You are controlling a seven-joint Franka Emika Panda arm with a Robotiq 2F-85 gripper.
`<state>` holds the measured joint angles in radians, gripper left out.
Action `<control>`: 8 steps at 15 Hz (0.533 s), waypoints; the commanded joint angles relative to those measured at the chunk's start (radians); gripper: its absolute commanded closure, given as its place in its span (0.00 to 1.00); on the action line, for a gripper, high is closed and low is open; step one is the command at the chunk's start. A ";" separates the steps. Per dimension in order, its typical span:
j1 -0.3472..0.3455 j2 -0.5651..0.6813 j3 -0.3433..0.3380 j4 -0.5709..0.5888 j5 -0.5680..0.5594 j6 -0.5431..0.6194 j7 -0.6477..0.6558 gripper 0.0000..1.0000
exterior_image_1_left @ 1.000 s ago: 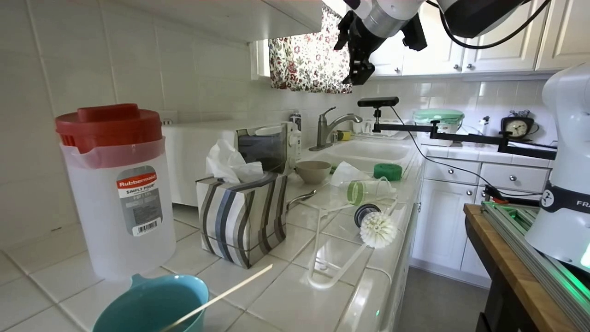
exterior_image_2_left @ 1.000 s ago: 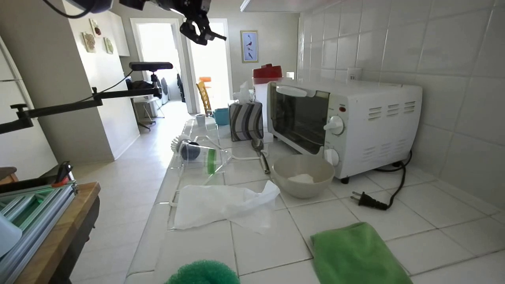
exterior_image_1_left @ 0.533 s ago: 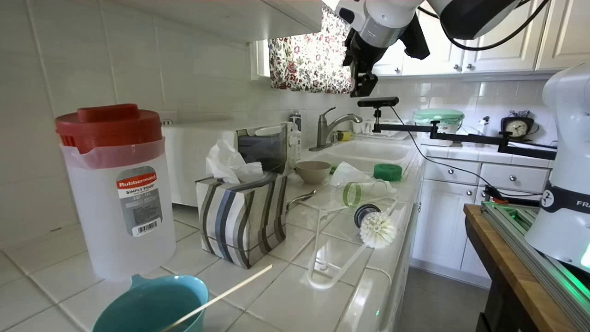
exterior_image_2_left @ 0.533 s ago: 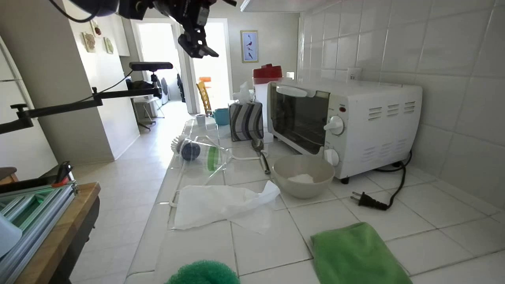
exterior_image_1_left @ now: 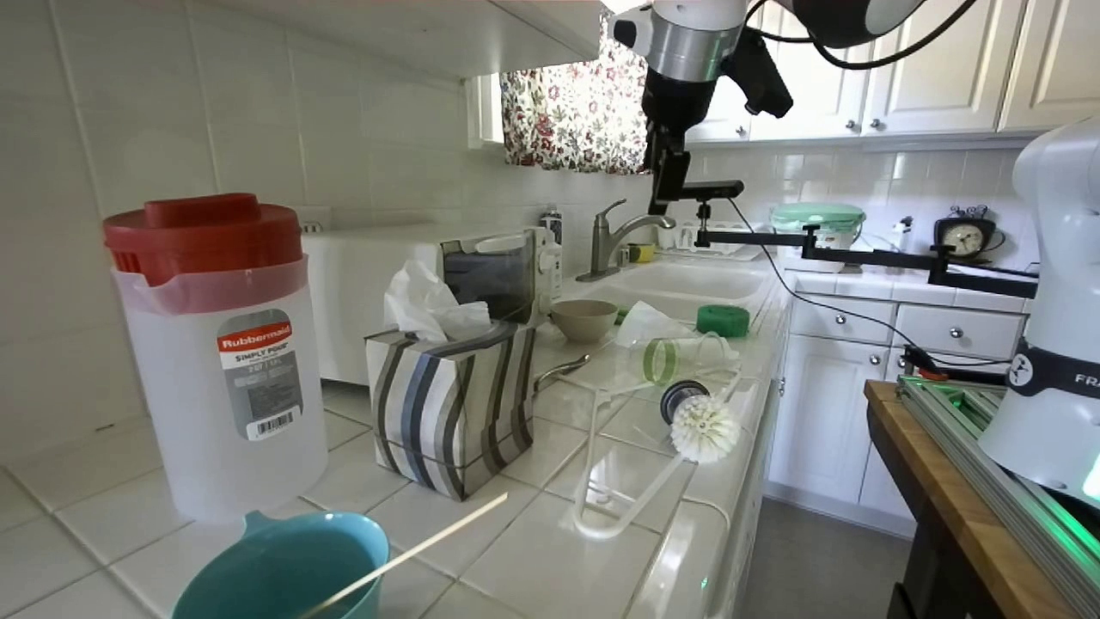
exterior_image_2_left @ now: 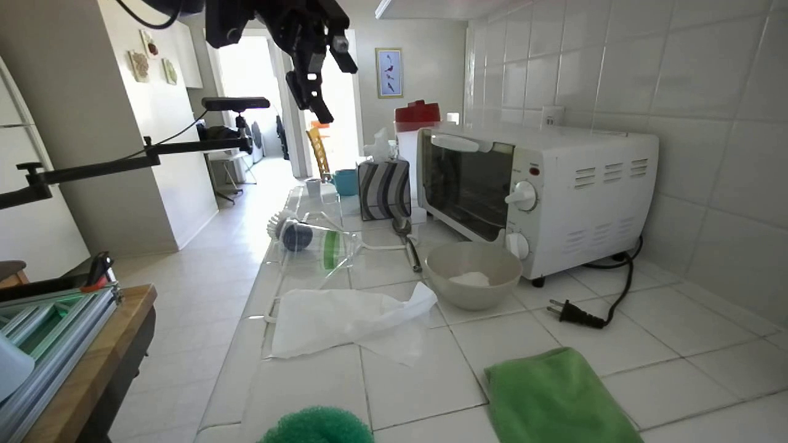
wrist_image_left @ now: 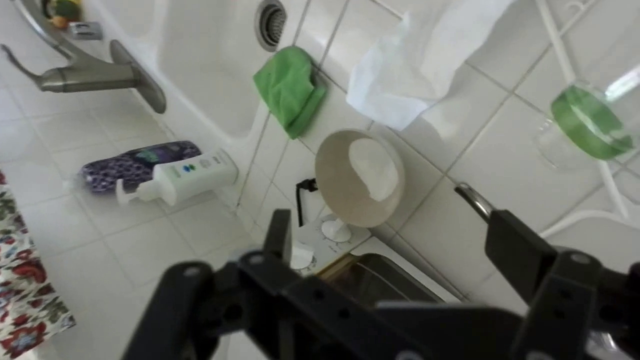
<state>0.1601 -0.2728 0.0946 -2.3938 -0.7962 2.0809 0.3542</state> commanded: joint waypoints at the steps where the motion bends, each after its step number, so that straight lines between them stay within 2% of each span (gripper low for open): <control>1: -0.024 0.024 -0.025 -0.007 0.164 0.151 -0.052 0.00; 3: -0.030 0.047 -0.036 -0.026 0.274 0.236 -0.112 0.00; 5: -0.026 0.072 -0.039 -0.039 0.402 0.268 -0.222 0.00; 7: -0.020 0.094 -0.031 -0.041 0.492 0.204 -0.340 0.00; 8: -0.025 0.097 -0.020 -0.043 0.488 0.150 -0.369 0.00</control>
<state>0.1396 -0.1811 0.0638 -2.4356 -0.3845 2.3098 0.1299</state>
